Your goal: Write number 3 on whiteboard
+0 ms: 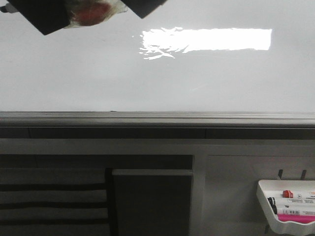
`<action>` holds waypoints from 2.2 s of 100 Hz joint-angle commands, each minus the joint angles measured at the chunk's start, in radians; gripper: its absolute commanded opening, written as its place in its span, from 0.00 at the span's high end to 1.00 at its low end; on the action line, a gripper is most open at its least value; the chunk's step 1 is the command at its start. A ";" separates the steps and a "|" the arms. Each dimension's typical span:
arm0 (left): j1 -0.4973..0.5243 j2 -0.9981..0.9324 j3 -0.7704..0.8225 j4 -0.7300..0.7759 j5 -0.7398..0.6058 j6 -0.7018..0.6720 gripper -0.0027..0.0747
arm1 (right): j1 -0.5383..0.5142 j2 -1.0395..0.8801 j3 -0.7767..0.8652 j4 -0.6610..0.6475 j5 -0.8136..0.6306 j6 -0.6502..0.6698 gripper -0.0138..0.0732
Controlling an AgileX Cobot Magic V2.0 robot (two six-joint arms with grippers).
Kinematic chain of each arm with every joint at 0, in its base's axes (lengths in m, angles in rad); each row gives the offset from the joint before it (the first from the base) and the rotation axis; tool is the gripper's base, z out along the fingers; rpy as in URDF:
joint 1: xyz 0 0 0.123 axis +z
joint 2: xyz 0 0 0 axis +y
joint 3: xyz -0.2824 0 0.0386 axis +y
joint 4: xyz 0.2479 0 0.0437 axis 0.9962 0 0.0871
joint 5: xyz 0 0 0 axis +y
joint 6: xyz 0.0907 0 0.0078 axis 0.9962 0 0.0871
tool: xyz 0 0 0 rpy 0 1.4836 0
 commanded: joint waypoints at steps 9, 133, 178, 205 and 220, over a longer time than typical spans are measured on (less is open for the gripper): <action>-0.006 -0.031 -0.033 -0.023 -0.052 0.012 0.99 | -0.004 -0.031 -0.022 0.045 -0.047 -0.016 0.57; 0.258 -0.227 0.079 -0.090 -0.292 -0.305 0.38 | -0.302 -0.162 -0.018 -0.005 0.026 0.235 0.93; 0.483 -0.562 0.402 -0.113 -0.590 -0.483 0.39 | -0.443 -0.252 0.079 0.000 0.112 0.445 0.93; 0.483 -0.562 0.402 -0.113 -0.590 -0.483 0.39 | -0.443 -0.179 0.043 0.063 0.112 0.466 0.93; 0.483 -0.562 0.402 -0.113 -0.590 -0.483 0.39 | -0.441 -0.053 -0.093 0.057 0.180 0.490 0.93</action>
